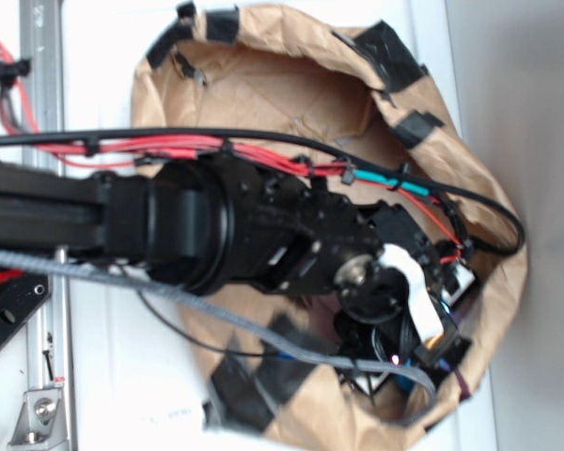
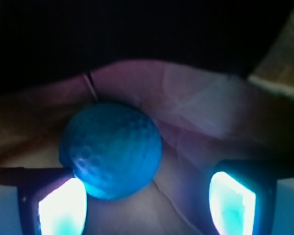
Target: Grab the blue ball.
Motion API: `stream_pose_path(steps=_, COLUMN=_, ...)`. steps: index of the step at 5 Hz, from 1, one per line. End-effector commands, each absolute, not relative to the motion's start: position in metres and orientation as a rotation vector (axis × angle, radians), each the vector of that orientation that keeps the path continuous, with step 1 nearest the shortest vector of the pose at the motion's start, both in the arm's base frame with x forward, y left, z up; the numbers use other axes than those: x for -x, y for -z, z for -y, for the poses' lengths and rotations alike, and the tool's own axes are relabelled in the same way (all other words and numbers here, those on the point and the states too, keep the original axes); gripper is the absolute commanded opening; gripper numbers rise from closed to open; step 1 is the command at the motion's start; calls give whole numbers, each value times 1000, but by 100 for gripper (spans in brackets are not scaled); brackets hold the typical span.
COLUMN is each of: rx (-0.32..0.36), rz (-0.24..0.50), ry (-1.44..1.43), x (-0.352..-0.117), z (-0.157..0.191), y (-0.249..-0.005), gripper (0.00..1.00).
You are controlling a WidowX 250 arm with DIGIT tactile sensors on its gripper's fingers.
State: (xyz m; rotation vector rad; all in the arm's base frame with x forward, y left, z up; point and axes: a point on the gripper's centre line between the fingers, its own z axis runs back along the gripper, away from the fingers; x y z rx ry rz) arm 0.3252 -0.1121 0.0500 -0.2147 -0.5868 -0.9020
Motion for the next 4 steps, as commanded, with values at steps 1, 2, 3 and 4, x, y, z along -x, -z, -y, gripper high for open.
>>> stream_pose_path(steps=1, rx=391, rz=683, ry=929, x=-314, z=136, y=-61, gripper=0)
stream_pose_path(steps=2, rx=348, rz=666, ry=934, x=-310, z=132, y=-57, gripper=0)
stream_pose_path(steps=3, rx=332, rz=664, ry=912, x=-311, z=128, y=-57, gripper=0)
stream_pose_path(steps=4, rx=316, rz=657, ry=893, x=-311, z=123, y=-56, gripper=0)
